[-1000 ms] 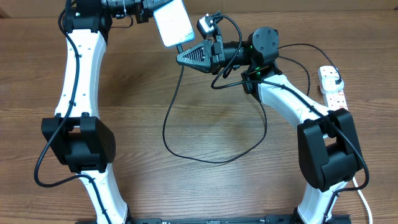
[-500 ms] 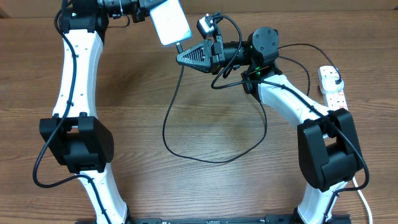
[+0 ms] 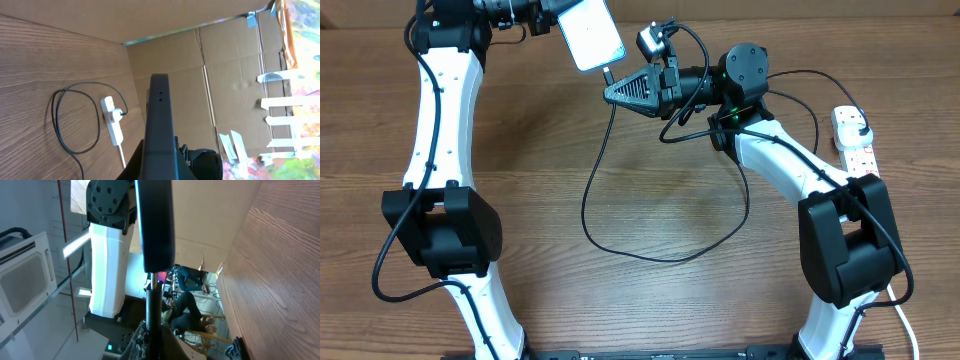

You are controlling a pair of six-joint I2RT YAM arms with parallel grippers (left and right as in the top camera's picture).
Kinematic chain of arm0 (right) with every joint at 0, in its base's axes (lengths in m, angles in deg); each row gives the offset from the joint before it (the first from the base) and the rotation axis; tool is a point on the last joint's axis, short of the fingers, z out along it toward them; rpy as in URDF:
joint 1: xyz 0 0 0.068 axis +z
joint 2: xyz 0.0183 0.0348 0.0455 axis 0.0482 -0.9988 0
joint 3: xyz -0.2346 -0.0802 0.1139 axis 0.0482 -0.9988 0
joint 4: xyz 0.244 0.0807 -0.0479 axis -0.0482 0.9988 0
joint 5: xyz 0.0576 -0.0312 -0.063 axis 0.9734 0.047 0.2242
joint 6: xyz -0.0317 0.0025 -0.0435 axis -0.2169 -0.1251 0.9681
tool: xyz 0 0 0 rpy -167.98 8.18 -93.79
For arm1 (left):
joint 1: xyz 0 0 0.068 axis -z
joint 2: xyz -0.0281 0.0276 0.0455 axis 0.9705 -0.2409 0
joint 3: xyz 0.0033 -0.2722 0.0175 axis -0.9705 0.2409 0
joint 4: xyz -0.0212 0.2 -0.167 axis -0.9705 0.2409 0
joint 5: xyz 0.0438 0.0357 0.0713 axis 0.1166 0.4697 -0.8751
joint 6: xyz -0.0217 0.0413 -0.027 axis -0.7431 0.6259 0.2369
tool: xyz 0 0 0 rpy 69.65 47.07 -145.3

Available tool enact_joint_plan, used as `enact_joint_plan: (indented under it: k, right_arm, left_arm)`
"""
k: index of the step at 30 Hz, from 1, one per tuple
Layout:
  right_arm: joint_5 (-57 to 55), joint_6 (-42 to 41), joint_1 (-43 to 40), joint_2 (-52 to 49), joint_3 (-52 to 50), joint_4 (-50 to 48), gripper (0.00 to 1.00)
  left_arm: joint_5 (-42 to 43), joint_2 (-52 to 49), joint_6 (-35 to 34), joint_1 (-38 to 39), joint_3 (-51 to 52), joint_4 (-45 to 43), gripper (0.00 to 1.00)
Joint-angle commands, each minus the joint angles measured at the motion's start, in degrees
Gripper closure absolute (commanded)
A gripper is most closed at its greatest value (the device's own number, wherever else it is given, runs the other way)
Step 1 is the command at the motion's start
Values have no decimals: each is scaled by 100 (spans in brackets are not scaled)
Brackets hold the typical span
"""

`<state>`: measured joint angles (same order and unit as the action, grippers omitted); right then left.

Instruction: Plug charger to phone and switch on socket

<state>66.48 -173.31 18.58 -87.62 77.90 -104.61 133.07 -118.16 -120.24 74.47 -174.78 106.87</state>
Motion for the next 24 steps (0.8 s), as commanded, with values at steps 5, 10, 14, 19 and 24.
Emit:
enact_joint_plan:
  k: [5, 10, 14, 19, 24]
  right_arm:
    - [-31, 28, -52, 240, 114, -35, 96]
    - [-31, 28, -52, 240, 114, -35, 96]
    - [-31, 31, -52, 240, 114, -35, 96]
    - [-31, 44, -52, 240, 114, -35, 96]
    - [-35, 46, -55, 240, 114, -35, 96]
  left_arm:
    - [262, 20, 332, 122, -55, -22, 96]
    - [306, 20, 306, 129, -55, -22, 96]
    - [372, 20, 234, 129, -55, -24, 96]
    - [452, 20, 195, 127, -55, -22, 96]
    - [614, 20, 195, 122, -55, -24, 96]
